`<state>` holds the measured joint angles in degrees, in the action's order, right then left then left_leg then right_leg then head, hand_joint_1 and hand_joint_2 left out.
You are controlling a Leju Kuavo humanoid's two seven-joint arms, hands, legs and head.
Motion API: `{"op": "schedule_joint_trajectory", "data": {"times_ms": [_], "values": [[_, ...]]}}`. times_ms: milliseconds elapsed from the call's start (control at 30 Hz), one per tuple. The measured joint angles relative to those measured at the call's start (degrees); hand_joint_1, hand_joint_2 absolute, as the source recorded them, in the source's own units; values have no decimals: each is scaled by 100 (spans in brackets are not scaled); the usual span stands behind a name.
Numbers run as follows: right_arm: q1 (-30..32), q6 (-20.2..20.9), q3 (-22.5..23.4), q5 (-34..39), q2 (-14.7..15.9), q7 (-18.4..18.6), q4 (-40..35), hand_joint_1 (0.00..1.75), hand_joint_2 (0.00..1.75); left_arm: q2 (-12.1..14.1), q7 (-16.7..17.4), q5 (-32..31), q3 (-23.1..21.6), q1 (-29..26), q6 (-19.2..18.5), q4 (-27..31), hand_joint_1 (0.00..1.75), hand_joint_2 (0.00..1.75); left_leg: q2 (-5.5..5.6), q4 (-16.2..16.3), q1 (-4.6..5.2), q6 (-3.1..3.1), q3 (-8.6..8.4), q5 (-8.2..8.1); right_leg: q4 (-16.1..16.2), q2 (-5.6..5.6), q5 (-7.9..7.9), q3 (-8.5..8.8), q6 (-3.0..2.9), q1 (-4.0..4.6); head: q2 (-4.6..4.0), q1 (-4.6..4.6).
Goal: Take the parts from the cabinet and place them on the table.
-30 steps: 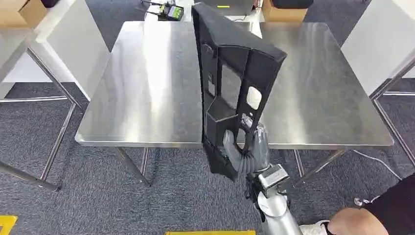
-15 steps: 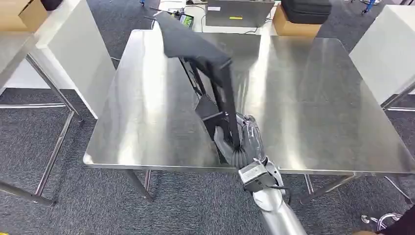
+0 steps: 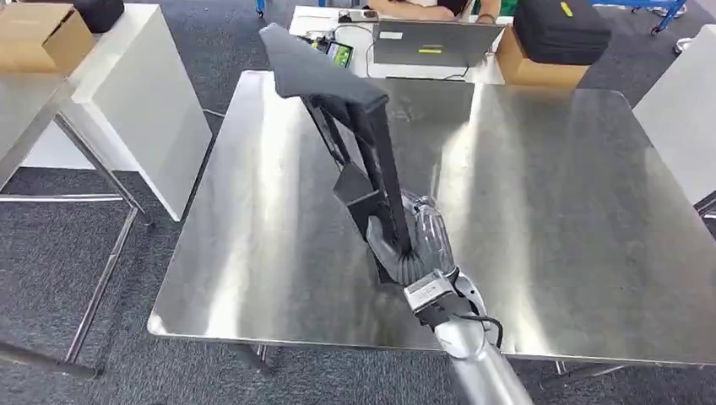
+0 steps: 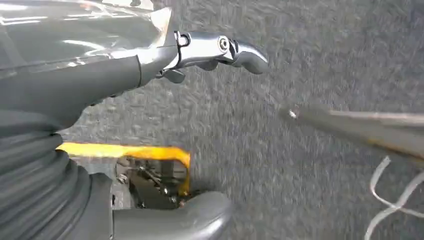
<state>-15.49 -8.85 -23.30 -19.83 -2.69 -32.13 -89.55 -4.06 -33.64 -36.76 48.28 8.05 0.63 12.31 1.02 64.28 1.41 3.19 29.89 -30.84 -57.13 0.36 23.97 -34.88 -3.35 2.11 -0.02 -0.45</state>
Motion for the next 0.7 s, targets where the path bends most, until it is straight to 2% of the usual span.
{"op": "schedule_joint_trajectory", "data": {"times_ms": [33, 67, 100, 133, 167, 200, 233, 267, 300, 333, 367, 400, 433, 467, 500, 533, 600, 633, 667, 700], "values": [[-22, -2, -2, 2, -5, 0, 7, 175, 175, -4, -2, -4, -2, 7, -4, 0, 0, 175, -4, 389, -17, -59, 229, 75, 10, -10, 59, 81, -90, -23, 2, -27], [-43, -2, -9, 2, -9, 0, 11, 175, 175, -2, 0, -2, 0, 12, -2, 0, 0, 175, -10, 769, -69, -125, 535, 34, 12, -3, 133, 151, -81, -45, 0, -12], [-36, -2, -24, 0, -11, 0, 20, 175, 175, 9, 0, -2, 0, 8, 0, 0, 0, 175, -17, 998, -119, -201, 786, -151, 12, 7, 214, 230, -57, -59, 0, -22], [-28, -2, -37, 0, -9, 2, 33, 175, 175, 15, 0, -2, 0, 1, 0, 0, 0, 175, -23, 1077, -169, -277, 967, -415, 11, 31, 293, 316, -23, -82, 0, -20], [-22, -2, -37, 0, -9, 2, 44, 175, 175, 15, 0, -2, 2, -2, 2, 0, 0, 175, -37, 1022, -218, -346, 1094, -616, 10, 51, 382, 418, 18, -109, 0, -20], [-17, -2, -39, 0, -9, 2, 61, 175, 175, 26, 0, -2, 2, -5, 2, 0, 0, 175, -63, 846, -266, -403, 1133, -683, 3, 60, 445, 532, 61, -137, 0, -22], [-19, -11, -46, -13, -9, 7, 77, 175, 175, 31, 2, -2, 2, -4, 7, 0, 0, 175, -89, 510, -312, -453, 1108, -552, -1, 70, 546, 663, 103, -166, 2, -20], [-24, -29, -55, -64, -9, 22, 87, 175, 175, 37, 11, -2, 2, -4, 15, 0, 0, 175, -106, 48, -355, -510, 1045, -136, -20, 71, 667, 795, 152, -198, 0, -20], [-51, -55, -74, -167, -4, 70, 107, 175, 175, 35, 48, -2, 0, -16, 28, -7, 0, 175, -139, -278, -380, -534, 997, 585, -32, 63, 767, 758, 204, -179, 0, -27], [-141, -134, -142, -396, -7, 193, 182, 175, 175, 39, 118, -4, 2, -7, 75, -22, 0, 175, -183, -309, -331, -490, 1080, 858, -116, 75, 852, 887, 248, -192, 0, -46], [-336, -285, -241, -841, -18, 414, 280, 175, 175, 55, 215, -31, 2, 29, 133, -17, 0, 175, -168, -278, -287, -376, 1022, 787, -107, 99, 875, 797, 301, -153, 0, -49], [-504, -370, -339, -1228, -51, 646, 376, 175, 175, 52, 241, -48, 2, 48, 164, -11, 0, 175, -173, -280, -259, -325, 1037, 801, -66, 96, 880, 772, 321, -175, 2, -14], [-674, -453, -449, -1577, -81, 796, 494, 175, 175, 55, 276, -61, 2, 59, 192, -11, 0, 175, -170, -320, -234, -312, 1045, 803, -35, 95, 888, 780, 348, -174, 0, -16], [-872, -540, -582, -1931, -134, 962, 634, 175, 175, 52, 308, -68, 2, 93, 214, -11, 0, 175, -170, -402, -262, -274, 1001, 815, 3, 96, 906, 819, 400, -139, 0, -9], [-1064, -583, -742, -2288, -179, 1151, 803, 175, 175, 48, 330, -90, 2, 109, 236, -11, 0, 175, -170, -491, -287, -249, 924, 825, -82, 41, 969, 747, 425, -186, 0, -18], [-1279, -584, -888, -2506, -234, 1245, 975, 175, 175, 50, 347, -103, 2, 126, 236, -11, 0, 175, -174, -553, -298, -205, 868, 814, -349, 23, 1044, 616, 424, -187, 2, 8], [-1653, -525, -1144, -2739, -319, 1487, 1395, 175, 175, 50, 389, -116, 2, 162, 240, -13, 0, 175, -172, -629, -314, -163, 772, 784, -1341, 28, 1309, 16, 385, -205, 2, 15], [-1801, -487, -1260, -2944, -361, 1649, 1631, 175, 175, 44, 415, -140, 2, 165, 243, -13, 0, 175, -160, -642, -318, -157, 728, 755, -1760, 27, 1368, -285, 402, -218, 0, 17], [-1990, -383, -1385, -3311, -415, 2058, 1919, 175, 175, 39, 450, -205, 0, 169, 234, -13, 0, 175, -150, -642, -332, -164, 691, 724, -1936, 27, 1317, -486, 449, -242, 2, 19], [-2330, -378, -1555, -3785, -543, 2566, 2481, 175, 175, 35, 520, -280, -22, 182, 229, -13, 0, 175, -148, -640, -352, -194, 643, 689, -1798, 23, 1112, -563, 547, -282, 2, 19]]}}
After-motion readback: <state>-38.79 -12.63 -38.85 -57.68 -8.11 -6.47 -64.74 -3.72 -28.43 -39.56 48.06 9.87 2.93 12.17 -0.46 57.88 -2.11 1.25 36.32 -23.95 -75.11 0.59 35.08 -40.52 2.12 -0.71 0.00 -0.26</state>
